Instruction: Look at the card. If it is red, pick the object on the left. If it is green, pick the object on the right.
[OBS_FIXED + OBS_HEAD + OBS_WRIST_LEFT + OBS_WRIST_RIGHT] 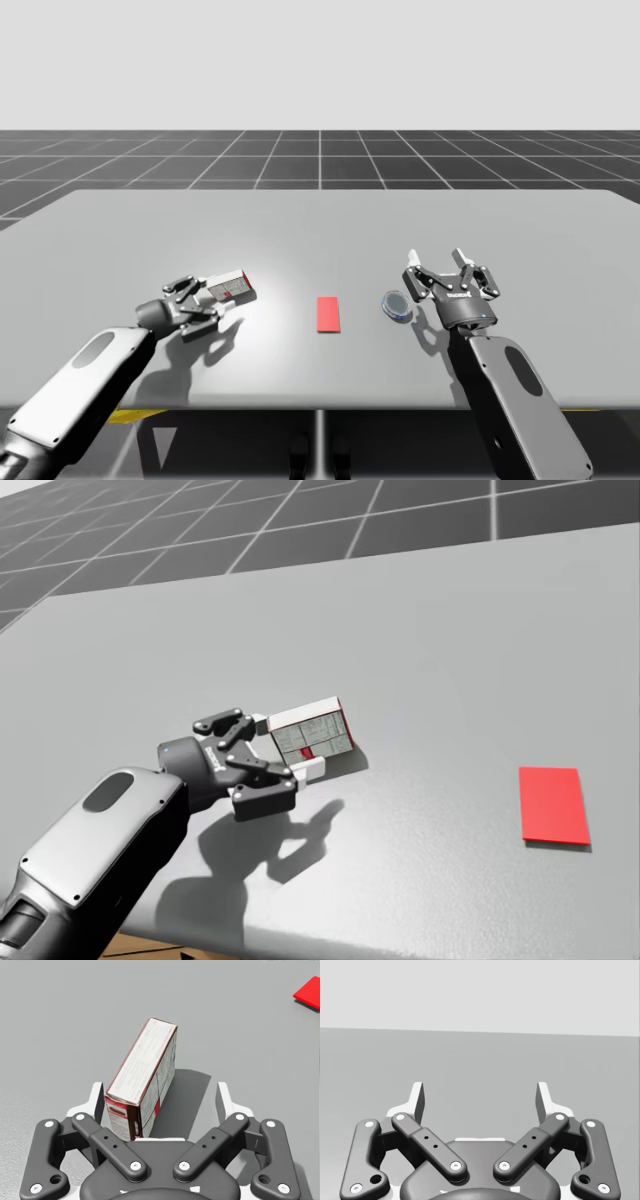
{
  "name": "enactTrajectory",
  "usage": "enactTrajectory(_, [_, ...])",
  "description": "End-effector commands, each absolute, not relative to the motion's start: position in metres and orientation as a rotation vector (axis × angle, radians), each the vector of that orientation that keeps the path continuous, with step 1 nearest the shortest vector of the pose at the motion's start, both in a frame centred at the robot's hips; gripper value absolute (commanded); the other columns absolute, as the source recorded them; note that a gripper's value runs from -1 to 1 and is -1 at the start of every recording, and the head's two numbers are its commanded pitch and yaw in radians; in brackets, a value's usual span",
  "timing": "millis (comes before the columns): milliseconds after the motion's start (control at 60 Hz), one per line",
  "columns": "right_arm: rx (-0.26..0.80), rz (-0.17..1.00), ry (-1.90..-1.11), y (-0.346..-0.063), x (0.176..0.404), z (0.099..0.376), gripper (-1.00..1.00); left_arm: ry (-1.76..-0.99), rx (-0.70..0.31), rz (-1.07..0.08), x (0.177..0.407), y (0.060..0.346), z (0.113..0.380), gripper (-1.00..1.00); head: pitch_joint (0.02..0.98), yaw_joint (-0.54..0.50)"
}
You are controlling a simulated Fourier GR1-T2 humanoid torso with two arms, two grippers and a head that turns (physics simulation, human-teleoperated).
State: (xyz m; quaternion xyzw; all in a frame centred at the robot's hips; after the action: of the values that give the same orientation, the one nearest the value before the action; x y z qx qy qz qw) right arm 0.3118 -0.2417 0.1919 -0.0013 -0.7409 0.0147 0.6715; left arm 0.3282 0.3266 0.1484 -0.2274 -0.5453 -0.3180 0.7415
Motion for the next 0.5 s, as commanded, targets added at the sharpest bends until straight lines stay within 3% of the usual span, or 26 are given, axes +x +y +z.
enactTrajectory(17, [-0.006, 0.036, -1.671, -0.2418, 0.3117, 0.1917, -1.00, -1.189, -0.516, -0.709, 0.3383, 0.3162, 0.1455, -1.00, 0.769, 0.35])
enactTrajectory(167, [-0.006, 0.035, -1.673, -0.2422, 0.3112, 0.1923, -1.00, -1.182, -0.526, -0.717, 0.3425, 0.3114, 0.1430, -1.00, 0.769, 0.34])
enactTrajectory(183, [-0.006, 0.034, -1.673, -0.2422, 0.3110, 0.1924, -1.00, -1.182, -0.527, -0.717, 0.3426, 0.3113, 0.1427, -0.89, 0.769, 0.34])
enactTrajectory(200, [-0.007, 0.034, -1.673, -0.2422, 0.3109, 0.1925, -1.00, -1.183, -0.528, -0.716, 0.3426, 0.3113, 0.1423, -0.56, 0.769, 0.34])
enactTrajectory(217, [-0.007, 0.034, -1.673, -0.2422, 0.3108, 0.1926, -1.00, -1.183, -0.528, -0.717, 0.3425, 0.3114, 0.1421, -0.45, 0.769, 0.34])
enactTrajectory(233, [-0.006, 0.034, -1.673, -0.2423, 0.3108, 0.1927, -1.00, -1.183, -0.530, -0.716, 0.3421, 0.3119, 0.1414, 0.48, 0.769, 0.34])
enactTrajectory(250, [-0.007, 0.034, -1.674, -0.2423, 0.3107, 0.1927, -1.00, -1.182, -0.531, -0.717, 0.3419, 0.3122, 0.1413, 0.89, 0.769, 0.34])
enactTrajectory(317, [-0.007, 0.035, -1.674, -0.2423, 0.3106, 0.1930, -1.00, -1.183, -0.533, -0.724, 0.3404, 0.3130, 0.1401, 1.00, 0.768, 0.34])
enactTrajectory(500, [-0.008, 0.033, -1.675, -0.2422, 0.3105, 0.1934, -1.00, -1.171, -0.532, -0.756, 0.3357, 0.3140, 0.1376, 1.00, 0.759, 0.34])
